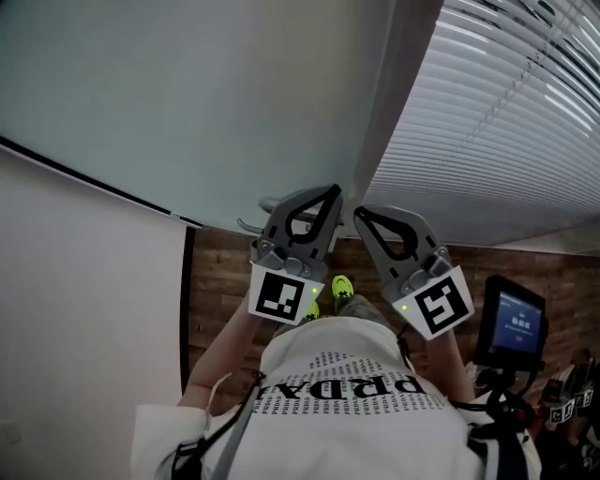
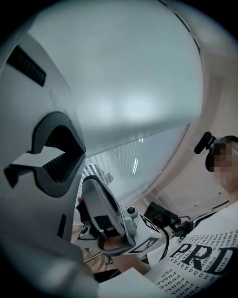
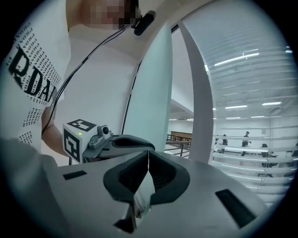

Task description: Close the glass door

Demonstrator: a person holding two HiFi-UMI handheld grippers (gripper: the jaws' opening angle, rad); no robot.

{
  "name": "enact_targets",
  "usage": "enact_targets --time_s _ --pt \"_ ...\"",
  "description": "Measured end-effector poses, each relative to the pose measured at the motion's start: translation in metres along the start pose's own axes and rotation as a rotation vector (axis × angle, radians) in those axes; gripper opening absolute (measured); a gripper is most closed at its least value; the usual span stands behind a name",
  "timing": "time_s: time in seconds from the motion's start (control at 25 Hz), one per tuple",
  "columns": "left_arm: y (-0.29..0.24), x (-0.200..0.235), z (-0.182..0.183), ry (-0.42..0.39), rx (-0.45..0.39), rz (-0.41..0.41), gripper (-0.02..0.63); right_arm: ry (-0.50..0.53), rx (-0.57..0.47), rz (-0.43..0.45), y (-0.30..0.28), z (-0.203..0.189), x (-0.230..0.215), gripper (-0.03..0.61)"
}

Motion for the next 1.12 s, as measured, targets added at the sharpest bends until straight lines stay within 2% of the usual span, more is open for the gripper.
enact_targets --time_s 0.12,0.4,0.6,0.76,0.84,0.92,1.04,1.12 --pt "-0.007 -0.008 -0.002 0.005 -0.011 -0.020 0.005 -0.005 0.009 0.003 0.002 -0.004 0.002 -0.003" --pt "-0.009 0.008 0.000 0.005 -0.039 0.045 0.005 0.052 -0.031 0.070 -0.010 0.009 0.019 -0.003" --pt "-0.016 0.020 -0.008 0.026 -0.011 0.072 0.005 -0.014 -0.044 0.093 -0.012 0.010 0.026 -0.003" --pt "-0.022 0.036 -0.003 0.010 0.001 0.073 0.003 -0.060 -0.077 0.112 -0.018 0.021 0.028 -0.003" --pt "-0.014 0.037 -0.002 0.028 0.001 0.063 0.003 -0.062 -0.079 0.124 -0.019 0.023 0.034 -0.003" --pt "-0.014 0.030 -0.003 0.065 -0.012 0.064 0.003 -0.021 -0.052 0.112 -0.017 0.018 0.032 -0.003" --pt "-0.019 0.020 0.001 0.010 -0.034 0.065 0.003 0.059 -0.017 0.067 -0.015 0.010 0.025 -0.003" --pt "-0.007 0.019 0.004 -0.035 -0.019 0.062 0.003 0.061 -0.016 0.052 -0.015 0.009 0.025 -0.003"
Point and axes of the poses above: the fingertips, and each gripper's own axes: y backward along the fingers, x to its left, z out of its top, the point moved 5 cm from there along y, backward along the fingers, and after that the axes turned 2 degrees about x, right-handed, at the moved point
